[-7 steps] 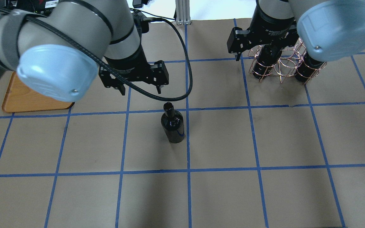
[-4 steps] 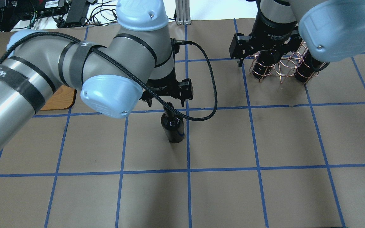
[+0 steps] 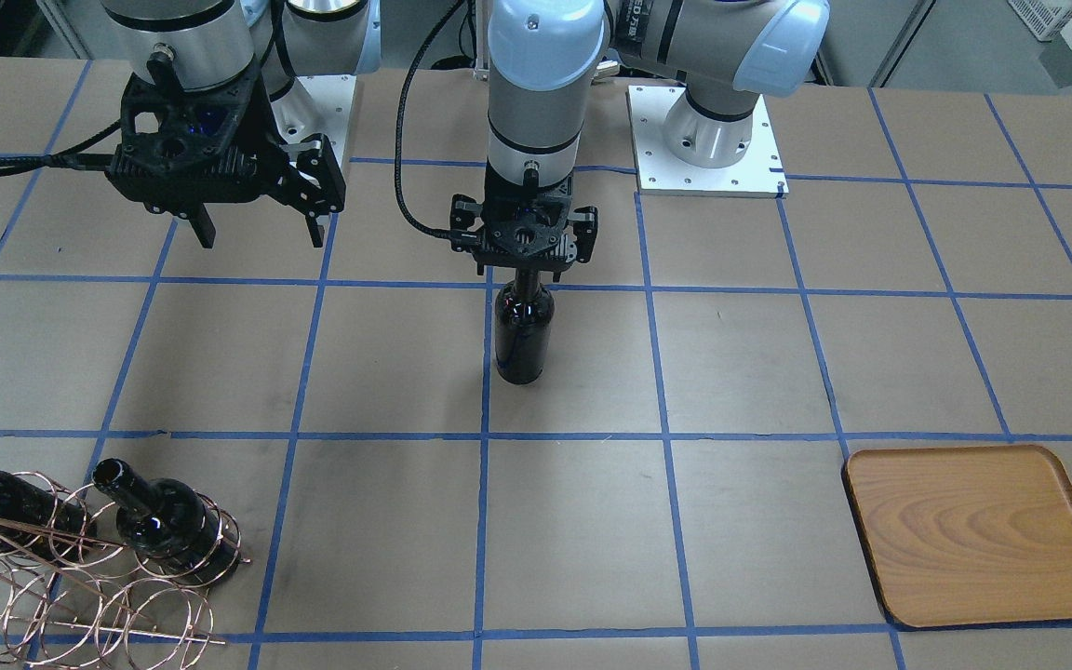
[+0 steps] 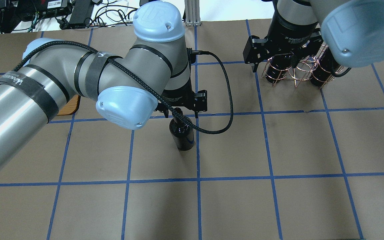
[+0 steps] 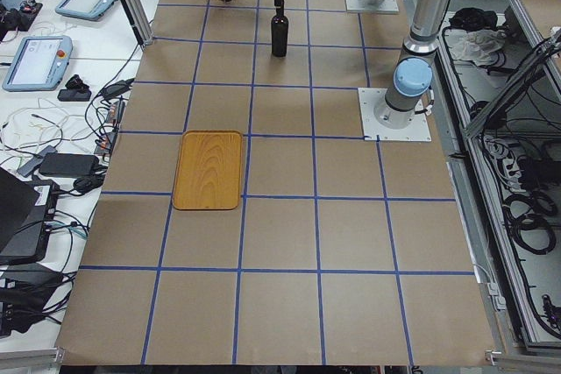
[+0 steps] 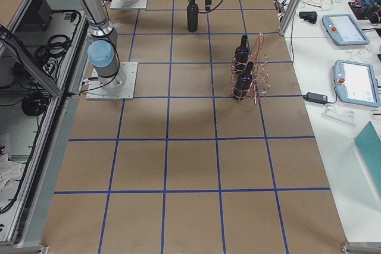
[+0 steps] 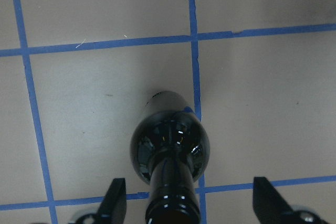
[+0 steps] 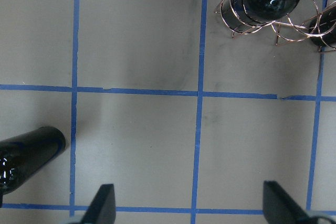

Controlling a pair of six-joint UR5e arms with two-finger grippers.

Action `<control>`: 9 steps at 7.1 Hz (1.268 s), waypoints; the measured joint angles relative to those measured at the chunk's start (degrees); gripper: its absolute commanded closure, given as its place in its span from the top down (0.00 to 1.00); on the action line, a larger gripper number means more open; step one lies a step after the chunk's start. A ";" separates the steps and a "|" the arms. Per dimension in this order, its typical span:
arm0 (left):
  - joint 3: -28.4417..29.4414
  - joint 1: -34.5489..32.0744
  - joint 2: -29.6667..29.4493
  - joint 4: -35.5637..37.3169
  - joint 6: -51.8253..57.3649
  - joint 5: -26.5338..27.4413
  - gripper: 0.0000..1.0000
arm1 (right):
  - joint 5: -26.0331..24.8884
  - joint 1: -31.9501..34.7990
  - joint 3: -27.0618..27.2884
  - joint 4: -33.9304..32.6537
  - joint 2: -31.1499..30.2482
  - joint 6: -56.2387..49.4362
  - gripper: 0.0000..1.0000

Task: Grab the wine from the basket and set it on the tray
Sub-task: 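Lower the left gripper and close it on the bottle neck, then lift the bottle and carry it over the wooden tray with the left gripper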

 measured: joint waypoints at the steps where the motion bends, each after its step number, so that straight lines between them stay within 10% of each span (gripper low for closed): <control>1: -0.20 0.00 0.13 -0.03 0.19 0.17 0.44 | 0.05 0.02 0.44 0.05 0.08 0.02 1.00; 4: -0.32 0.37 0.06 -0.42 2.37 0.40 0.03 | 0.41 -0.10 1.73 -0.16 -0.26 0.08 1.00; 9: 2.48 3.38 2.83 -4.52 5.18 3.77 0.00 | 0.58 -0.44 1.76 1.71 -1.43 0.07 1.00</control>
